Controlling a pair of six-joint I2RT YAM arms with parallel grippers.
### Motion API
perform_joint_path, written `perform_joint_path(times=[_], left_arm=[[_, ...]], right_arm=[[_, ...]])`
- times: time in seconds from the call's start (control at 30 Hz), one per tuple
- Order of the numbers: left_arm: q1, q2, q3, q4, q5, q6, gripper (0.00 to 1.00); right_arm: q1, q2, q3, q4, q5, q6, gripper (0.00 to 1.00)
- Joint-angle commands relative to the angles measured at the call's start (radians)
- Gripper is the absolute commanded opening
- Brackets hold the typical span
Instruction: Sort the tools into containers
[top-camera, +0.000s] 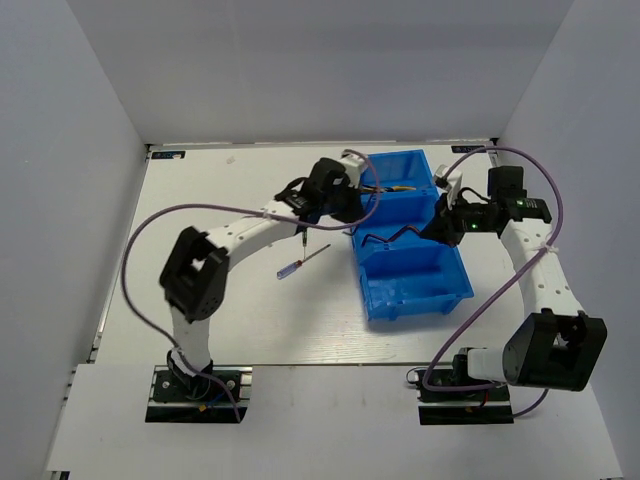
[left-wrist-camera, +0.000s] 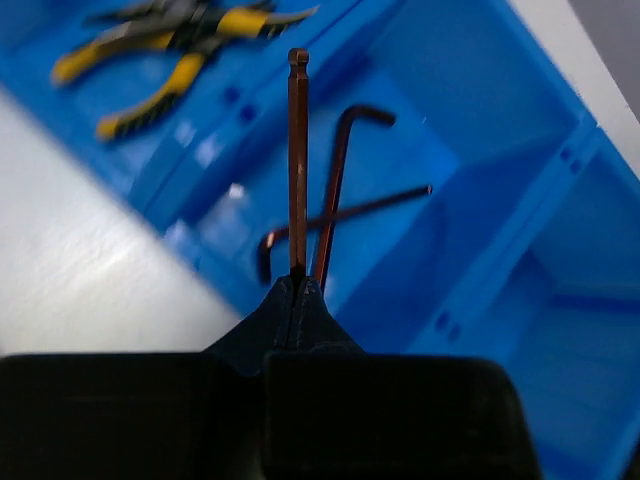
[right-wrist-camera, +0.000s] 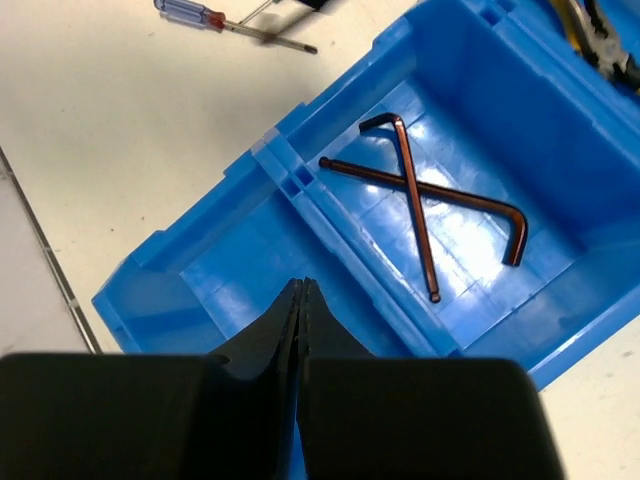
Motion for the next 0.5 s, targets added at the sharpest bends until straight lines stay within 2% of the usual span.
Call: perform_joint_path(times=[0.0,0.07,0.17,0.2,0.23,0.3,0.33,0.37,0.4,0.43,0.47], left_arm=[[-0.011,0.113,0.166,0.097,0.175,0.239,0.00],[-0.022,0.191,0.261,0.117,0.210,0.272,0.00],[-0.031,0.304,0.404,0.052,0.252,0.310,0.00],[-0.031,0.331,0.435,0.030,0.266,0.322,0.02],[-0.031,0.355,0.462,0.007,0.266,0.322,0.17],[-0.040,0.384,0.515,-0.041,0.275,0.322,0.37],[-0.040,0.385,0.515,-0.041,0.230,0.322,0.51],[-0.040,0.365,0.497,-0.029,0.209,0.313,0.58],[-0.040,0.342,0.475,-0.012,0.188,0.304,0.64],[-0.040,0.279,0.423,0.005,0.125,0.289,0.72],[-0.040,0.244,0.397,0.016,0.094,0.277,0.72]], right_arm=[[-0.019,-0.046,-0.028,-0.032,-0.029,0.021,0.00],[-0.023,-0.079,-0.054,-0.036,-0.021,0.003,0.00],[-0.042,-0.119,-0.097,-0.017,-0.004,-0.002,0.00],[-0.042,-0.128,-0.101,-0.013,-0.004,-0.002,0.11],[-0.043,-0.127,-0.110,-0.015,-0.003,-0.003,0.46],[-0.048,-0.124,-0.111,-0.016,-0.007,-0.005,0.63],[-0.045,-0.116,-0.103,-0.017,-0.012,-0.009,0.63],[-0.048,-0.104,-0.098,-0.023,-0.030,-0.020,0.63],[-0.045,-0.095,-0.086,-0.026,-0.039,-0.026,0.59],[-0.043,-0.089,-0.069,-0.027,-0.049,-0.023,0.49],[-0.043,-0.069,-0.051,-0.032,-0.091,-0.025,0.44]])
